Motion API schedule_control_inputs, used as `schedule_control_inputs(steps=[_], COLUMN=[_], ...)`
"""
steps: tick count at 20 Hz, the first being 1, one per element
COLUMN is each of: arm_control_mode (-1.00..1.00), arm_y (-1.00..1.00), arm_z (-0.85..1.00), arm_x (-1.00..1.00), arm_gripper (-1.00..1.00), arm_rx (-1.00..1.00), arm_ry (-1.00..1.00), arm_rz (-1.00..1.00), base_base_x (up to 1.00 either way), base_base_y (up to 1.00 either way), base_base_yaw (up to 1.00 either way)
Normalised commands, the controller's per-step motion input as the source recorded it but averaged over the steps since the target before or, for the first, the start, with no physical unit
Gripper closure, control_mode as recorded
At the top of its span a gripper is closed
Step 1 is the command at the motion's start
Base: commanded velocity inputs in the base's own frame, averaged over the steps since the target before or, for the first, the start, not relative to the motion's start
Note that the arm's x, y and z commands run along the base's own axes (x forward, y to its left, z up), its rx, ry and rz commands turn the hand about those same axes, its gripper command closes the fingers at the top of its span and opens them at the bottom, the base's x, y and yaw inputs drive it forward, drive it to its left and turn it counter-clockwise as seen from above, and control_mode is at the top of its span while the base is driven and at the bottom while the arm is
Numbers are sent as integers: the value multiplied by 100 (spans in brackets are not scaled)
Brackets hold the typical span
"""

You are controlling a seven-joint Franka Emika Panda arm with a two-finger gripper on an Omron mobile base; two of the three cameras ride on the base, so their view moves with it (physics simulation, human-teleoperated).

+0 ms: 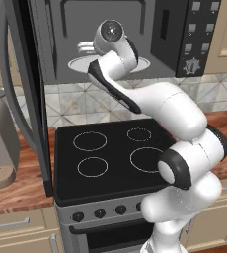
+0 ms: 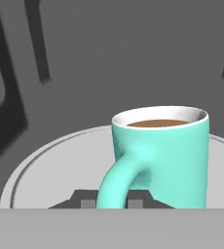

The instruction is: Pick the cup of tea, navigate to the dining table, and place it on the saucer.

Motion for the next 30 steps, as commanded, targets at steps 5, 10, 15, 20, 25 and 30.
schedule_control_inputs(steps=[5,10,15,20,25,30], arm_control_mode=[-100,-100,-100,-100,-100,-100], arm_y=[-12,-15,-29,-19,-2,0], arm_z=[1,15,55,38,0,-12], arm_x=[-48,-46,-56,-12,-21,-41], arm_gripper=[100,100,100,100,100,100], arm_rx=[8,8,7,0,0,0], arm_ry=[-24,-17,0,14,15,1], arm_rz=[2,4,3,1,1,7], base_base_x=[0,0,0,0,0,0], base_base_y=[0,0,0,0,0,0], base_base_yaw=[0,0,0,0,0,0])
